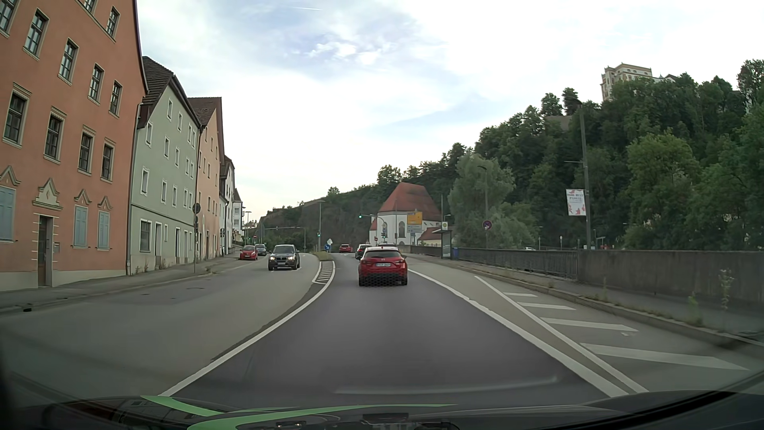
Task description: Follow the waypoints while adhering to traffic rules and regulations
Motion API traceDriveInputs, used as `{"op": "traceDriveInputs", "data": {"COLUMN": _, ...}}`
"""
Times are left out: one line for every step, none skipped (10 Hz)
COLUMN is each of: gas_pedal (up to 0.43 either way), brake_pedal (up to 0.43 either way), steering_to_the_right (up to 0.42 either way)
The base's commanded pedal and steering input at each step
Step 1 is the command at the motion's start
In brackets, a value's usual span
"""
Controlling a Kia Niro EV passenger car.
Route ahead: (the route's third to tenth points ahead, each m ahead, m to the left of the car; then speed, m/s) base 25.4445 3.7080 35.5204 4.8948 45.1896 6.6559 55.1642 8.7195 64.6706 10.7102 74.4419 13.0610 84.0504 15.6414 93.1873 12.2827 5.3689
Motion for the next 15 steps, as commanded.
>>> {"op": "traceDriveInputs", "data": {"gas_pedal": 0.11, "brake_pedal": 0.0, "steering_to_the_right": -0.014}}
{"op": "traceDriveInputs", "data": {"gas_pedal": 0.11, "brake_pedal": 0.0, "steering_to_the_right": -0.014}}
{"op": "traceDriveInputs", "data": {"gas_pedal": 0.098, "brake_pedal": 0.0, "steering_to_the_right": -0.014}}
{"op": "traceDriveInputs", "data": {"gas_pedal": 0.098, "brake_pedal": 0.0, "steering_to_the_right": -0.014}}
{"op": "traceDriveInputs", "data": {"gas_pedal": 0.098, "brake_pedal": 0.0, "steering_to_the_right": -0.014}}
{"op": "traceDriveInputs", "data": {"gas_pedal": 0.098, "brake_pedal": 0.0, "steering_to_the_right": -0.014}}
{"op": "traceDriveInputs", "data": {"gas_pedal": 0.098, "brake_pedal": 0.0, "steering_to_the_right": -0.013}}
{"op": "traceDriveInputs", "data": {"gas_pedal": 0.098, "brake_pedal": 0.0, "steering_to_the_right": -0.013}}
{"op": "traceDriveInputs", "data": {"gas_pedal": 0.098, "brake_pedal": 0.0, "steering_to_the_right": -0.013}}
{"op": "traceDriveInputs", "data": {"gas_pedal": 0.098, "brake_pedal": 0.0, "steering_to_the_right": -0.013}}
{"op": "traceDriveInputs", "data": {"gas_pedal": 0.098, "brake_pedal": 0.0, "steering_to_the_right": -0.013}}
{"op": "traceDriveInputs", "data": {"gas_pedal": 0.098, "brake_pedal": 0.0, "steering_to_the_right": -0.013}}
{"op": "traceDriveInputs", "data": {"gas_pedal": 0.098, "brake_pedal": 0.0, "steering_to_the_right": -0.013}}
{"op": "traceDriveInputs", "data": {"gas_pedal": 0.098, "brake_pedal": 0.0, "steering_to_the_right": -0.014}}
{"op": "traceDriveInputs", "data": {"gas_pedal": 0.098, "brake_pedal": 0.0, "steering_to_the_right": -0.015}}
